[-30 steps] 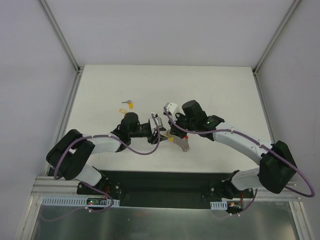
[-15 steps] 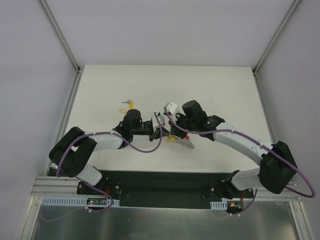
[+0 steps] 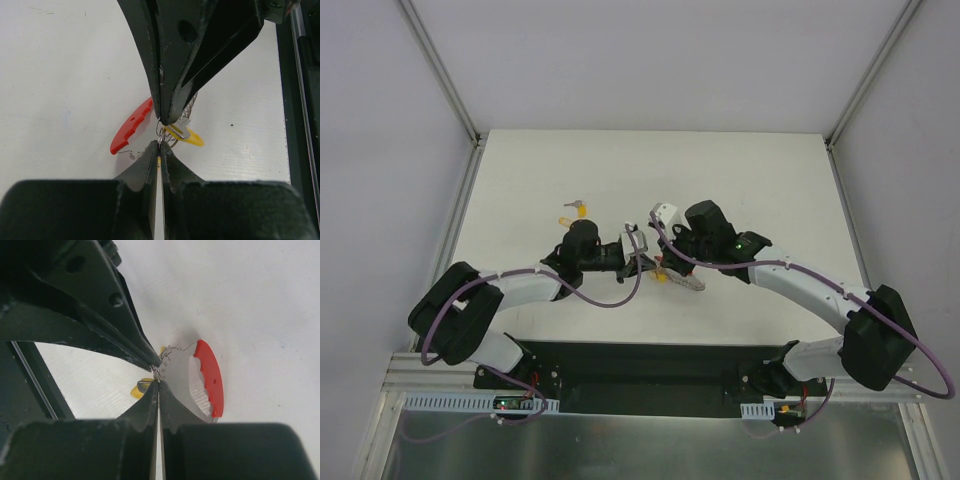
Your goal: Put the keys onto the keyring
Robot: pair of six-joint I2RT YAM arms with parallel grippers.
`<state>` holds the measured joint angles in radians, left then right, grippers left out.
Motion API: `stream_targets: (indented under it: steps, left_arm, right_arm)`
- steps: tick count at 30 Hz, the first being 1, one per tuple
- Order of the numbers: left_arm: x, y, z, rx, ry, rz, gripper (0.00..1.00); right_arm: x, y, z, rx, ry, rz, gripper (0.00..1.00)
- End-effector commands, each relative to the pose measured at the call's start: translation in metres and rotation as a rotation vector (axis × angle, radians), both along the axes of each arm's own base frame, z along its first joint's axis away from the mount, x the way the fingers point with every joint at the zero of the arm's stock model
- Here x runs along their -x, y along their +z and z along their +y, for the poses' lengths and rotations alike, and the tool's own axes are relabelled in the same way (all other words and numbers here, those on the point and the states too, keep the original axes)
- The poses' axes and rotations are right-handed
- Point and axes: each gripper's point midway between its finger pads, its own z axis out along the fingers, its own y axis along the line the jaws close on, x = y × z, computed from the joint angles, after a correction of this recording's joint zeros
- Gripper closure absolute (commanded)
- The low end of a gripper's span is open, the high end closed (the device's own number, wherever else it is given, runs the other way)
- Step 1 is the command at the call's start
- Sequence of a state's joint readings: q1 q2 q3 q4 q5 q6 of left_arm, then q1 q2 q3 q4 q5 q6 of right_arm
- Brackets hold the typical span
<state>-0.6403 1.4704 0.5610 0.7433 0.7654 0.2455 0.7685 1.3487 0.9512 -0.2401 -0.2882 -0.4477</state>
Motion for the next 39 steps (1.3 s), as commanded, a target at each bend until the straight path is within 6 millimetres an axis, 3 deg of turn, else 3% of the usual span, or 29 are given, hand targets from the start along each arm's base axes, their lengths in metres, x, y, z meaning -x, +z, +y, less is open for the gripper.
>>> stream_targets:
  steps: [1, 10, 19, 22, 25, 26, 28, 29, 32, 35, 39]
  left_arm:
    - [0.001, 0.025, 0.009, 0.045, 0.050, -0.067, 1.00]
    - [0.010, 0.048, 0.012, 0.082, 0.107, -0.156, 1.00]
    - [0.013, 0.044, 0.008, 0.083, 0.134, -0.168, 1.00]
    - [0.011, 0.043, 0.008, 0.080, 0.145, -0.162, 1.00]
    - [0.009, 0.045, 0.009, 0.084, 0.158, -0.163, 1.00]
    - [0.008, 0.045, 0.009, 0.083, 0.169, -0.160, 1.00]
    - [0.007, 0.046, 0.010, 0.085, 0.176, -0.160, 1.00]
    - [0.007, 0.046, 0.010, 0.086, 0.180, -0.155, 1.00]
    - [0.006, 0.048, 0.009, 0.092, 0.189, -0.147, 1.00]
    - [0.006, 0.053, 0.009, 0.103, 0.200, -0.144, 1.00]
    - [0.005, 0.059, 0.010, 0.115, 0.212, -0.147, 1.00]
  right_arm:
    - [-0.010, 0.009, -0.012, -0.005, -0.118, -0.016, 0.99]
    - [-0.009, -0.003, -0.017, -0.055, -0.195, 0.143, 0.99]
    - [-0.002, 0.003, -0.007, -0.105, -0.146, 0.180, 0.99]
    - [-0.003, 0.008, -0.013, -0.124, -0.150, 0.143, 0.87]
    - [-0.003, 0.009, -0.023, -0.145, -0.159, 0.107, 0.70]
    - [-0.004, 0.019, -0.023, -0.182, -0.152, 0.068, 0.63]
    - [0.005, 0.019, -0.023, -0.220, -0.120, 0.066, 0.58]
    - [0.005, 0.030, -0.018, -0.275, -0.097, 0.036, 0.54]
    - [0.017, 0.035, -0.007, -0.364, -0.053, 0.074, 0.50]
    - [0.014, 0.045, 0.003, -0.445, -0.043, 0.064, 0.49]
    - [0.006, 0.041, 0.010, -0.469, -0.064, 0.086, 0.50]
